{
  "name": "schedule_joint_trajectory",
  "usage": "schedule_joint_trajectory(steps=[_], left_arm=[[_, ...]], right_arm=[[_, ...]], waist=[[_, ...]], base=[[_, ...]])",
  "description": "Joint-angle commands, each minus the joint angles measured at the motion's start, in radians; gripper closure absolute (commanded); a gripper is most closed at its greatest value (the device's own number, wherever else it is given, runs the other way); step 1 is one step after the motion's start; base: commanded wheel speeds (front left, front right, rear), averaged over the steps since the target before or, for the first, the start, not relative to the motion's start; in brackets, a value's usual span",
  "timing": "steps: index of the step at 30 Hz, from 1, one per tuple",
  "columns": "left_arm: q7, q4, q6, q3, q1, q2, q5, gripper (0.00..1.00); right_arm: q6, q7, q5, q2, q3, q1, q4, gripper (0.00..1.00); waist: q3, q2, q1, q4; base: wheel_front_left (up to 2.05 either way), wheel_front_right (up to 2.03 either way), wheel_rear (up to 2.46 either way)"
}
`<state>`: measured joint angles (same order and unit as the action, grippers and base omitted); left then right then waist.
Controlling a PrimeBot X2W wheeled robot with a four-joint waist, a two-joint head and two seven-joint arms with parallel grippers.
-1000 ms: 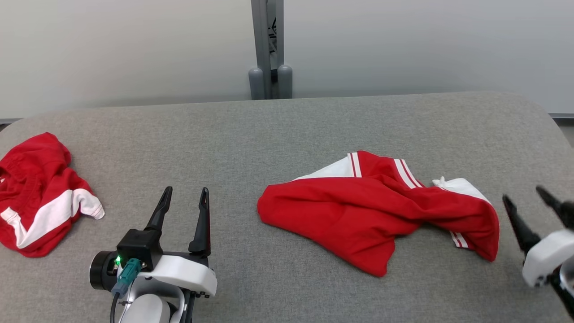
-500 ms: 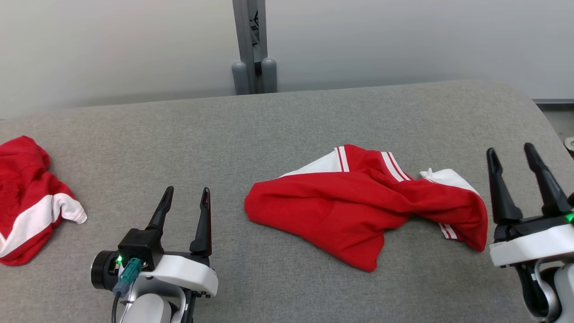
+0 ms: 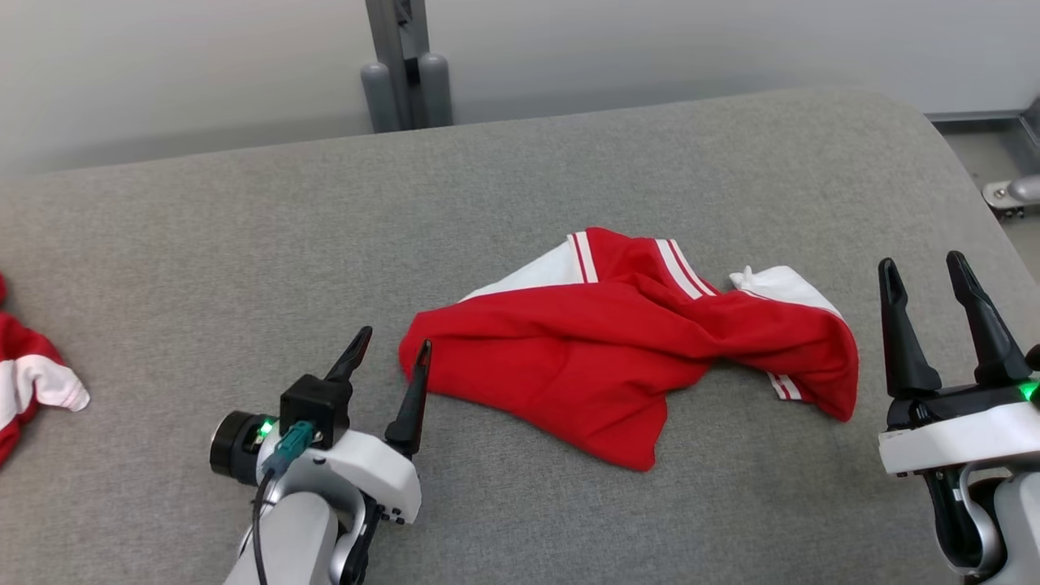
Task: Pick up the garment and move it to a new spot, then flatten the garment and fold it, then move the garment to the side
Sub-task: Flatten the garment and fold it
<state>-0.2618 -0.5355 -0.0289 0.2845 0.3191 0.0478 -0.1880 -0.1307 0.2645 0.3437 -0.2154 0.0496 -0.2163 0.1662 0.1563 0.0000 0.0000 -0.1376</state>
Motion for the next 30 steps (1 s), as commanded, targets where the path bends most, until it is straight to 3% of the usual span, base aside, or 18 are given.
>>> schedule_joint_trajectory(steps=[1,4,11,21,22,23,24,30], left_arm=[[-0.003,-0.024,-0.012,0.008,0.024,0.004,-0.005,0.0],[0.003,-0.174,-0.039,0.042,0.127,0.005,-0.028,0.0],[0.028,-0.35,-0.044,0.075,0.243,0.004,-0.048,0.0],[0.086,-0.523,-0.06,0.143,0.351,0.004,-0.094,0.0],[0.078,-0.527,-0.062,0.147,0.355,0.004,-0.105,0.31],[0.071,-0.531,-0.063,0.15,0.36,0.004,-0.112,0.7],[0.063,-0.533,-0.063,0.153,0.366,0.005,-0.12,1.0],[0.019,-0.542,-0.036,0.151,0.396,0.005,-0.154,1.0]], right_arm=[[0.0,0.001,0.001,0.003,0.002,-0.002,-0.001,0.0],[0.0,0.001,-0.002,0.011,0.012,-0.008,0.003,0.0],[0.0,0.001,0.008,0.019,0.032,-0.019,0.003,0.0],[0.0,0.001,0.011,0.026,0.036,-0.034,0.003,0.0],[0.0,0.001,0.01,0.027,0.036,-0.035,0.003,0.0],[0.0,0.001,0.009,0.028,0.035,-0.036,0.003,0.0],[0.0,0.001,0.007,0.029,0.034,-0.035,0.003,0.0],[0.0,0.001,-0.002,0.032,0.03,-0.031,0.011,0.0]], waist=[[0.013,0.0,0.0,-0.013],[0.031,0.0,0.0,-0.031],[0.05,0.0,0.0,-0.051],[0.08,0.0,0.0,-0.069],[0.082,0.0,0.0,-0.069],[0.083,0.0,0.0,-0.069],[0.083,0.0,0.0,-0.068],[0.076,0.0,0.0,-0.061]], base=[[0.0,0.0,0.0],[0.0,0.0,0.0],[0.0,0.0,0.0],[0.0,0.0,0.0],[0.0,0.0,0.0],[0.0,0.0,0.0],[0.0,0.0,0.0],[0.0,0.0,0.0]])
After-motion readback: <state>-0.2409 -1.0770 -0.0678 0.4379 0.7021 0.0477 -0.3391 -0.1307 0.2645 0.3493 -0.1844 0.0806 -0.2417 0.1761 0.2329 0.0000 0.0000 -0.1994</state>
